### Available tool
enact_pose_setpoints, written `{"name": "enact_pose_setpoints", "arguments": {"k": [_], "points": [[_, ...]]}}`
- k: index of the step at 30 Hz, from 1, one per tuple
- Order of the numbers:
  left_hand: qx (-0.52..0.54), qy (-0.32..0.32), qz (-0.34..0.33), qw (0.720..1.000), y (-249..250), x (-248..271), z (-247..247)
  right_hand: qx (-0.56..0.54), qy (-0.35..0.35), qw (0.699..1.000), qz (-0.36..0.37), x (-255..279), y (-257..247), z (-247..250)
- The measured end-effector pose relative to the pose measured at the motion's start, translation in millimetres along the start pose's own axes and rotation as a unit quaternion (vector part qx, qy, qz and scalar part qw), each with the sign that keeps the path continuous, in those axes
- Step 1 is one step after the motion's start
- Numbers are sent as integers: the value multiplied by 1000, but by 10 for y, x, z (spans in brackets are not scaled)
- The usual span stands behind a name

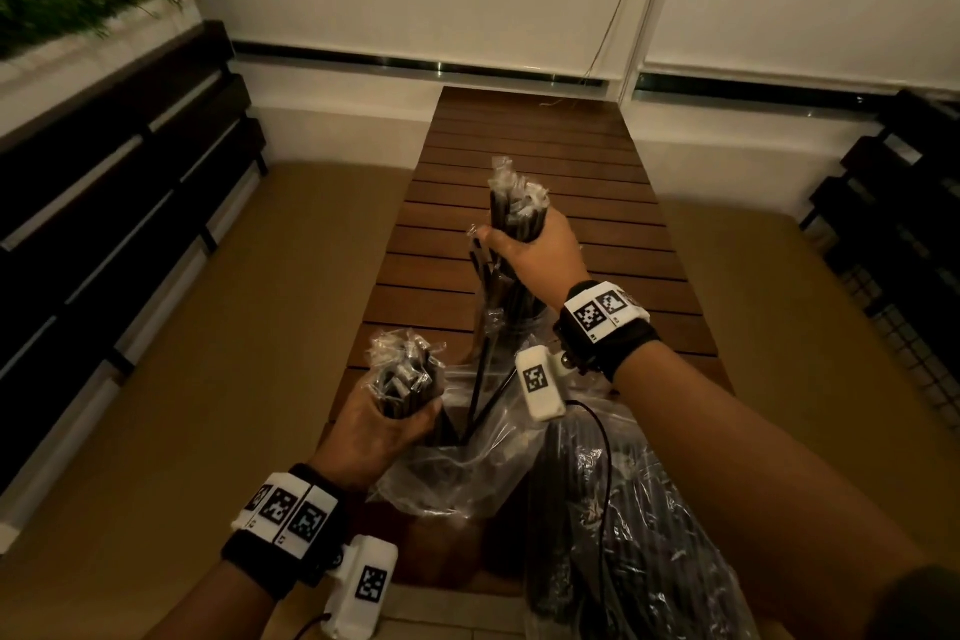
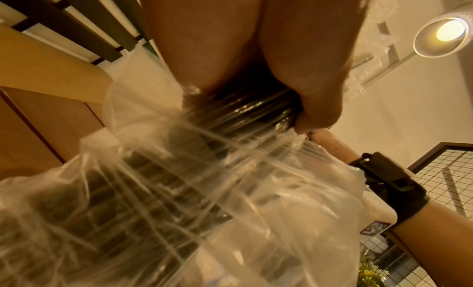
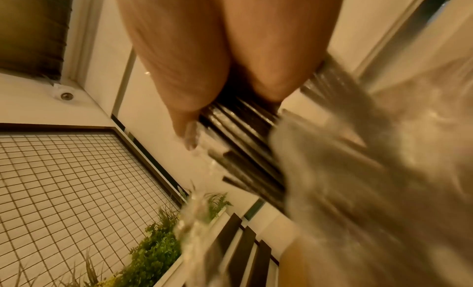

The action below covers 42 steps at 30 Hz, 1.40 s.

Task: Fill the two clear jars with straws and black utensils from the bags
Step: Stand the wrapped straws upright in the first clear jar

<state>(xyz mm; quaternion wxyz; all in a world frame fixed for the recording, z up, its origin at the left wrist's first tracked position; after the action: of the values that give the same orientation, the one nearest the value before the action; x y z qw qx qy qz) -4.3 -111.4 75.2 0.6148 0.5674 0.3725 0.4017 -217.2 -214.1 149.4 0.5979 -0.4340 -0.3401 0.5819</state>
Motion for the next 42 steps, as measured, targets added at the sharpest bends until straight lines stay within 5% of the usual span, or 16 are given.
{"name": "enact_pose_setpoints", "arguments": {"k": [9, 14, 17, 24, 31, 36, 42], "points": [[-4, 8, 5, 1000, -56, -6, 14, 48, 48, 991, 119, 161, -528, 301], [-25, -2, 4, 1000, -59, -14, 11, 293, -92, 949, 69, 130, -195, -81], [-36, 3, 3, 999, -69, -17, 29, 324, -134, 935, 58, 182, -43, -171], [-25, -11, -11, 1000, -29, -16, -5, 191, 86, 967, 143, 782, -263, 286], [-27, -6, -13, 1000, -54, -25, -19, 78, -132, 987, -49, 1087, 427, -220], [-33, -29, -6, 999, -99, -32, -37, 154, -222, 961, -63, 1066, 522, -571], [-18, -60, -24, 998, -4, -42, -57, 186, -271, 944, 21, 1183, 246, -844]]}}
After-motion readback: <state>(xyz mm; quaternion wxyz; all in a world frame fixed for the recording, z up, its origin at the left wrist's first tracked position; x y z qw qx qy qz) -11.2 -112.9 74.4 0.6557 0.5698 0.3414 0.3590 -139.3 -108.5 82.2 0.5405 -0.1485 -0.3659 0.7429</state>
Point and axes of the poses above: each hand's wrist, its own x-axis away from the middle knuckle, its own z-axis out of the back of the hand, y = z × x, the point moved 8 cm from there along -x, towards the middle knuckle, and after that the axes turned 9 degrees about -y, right-handed, at the moved point
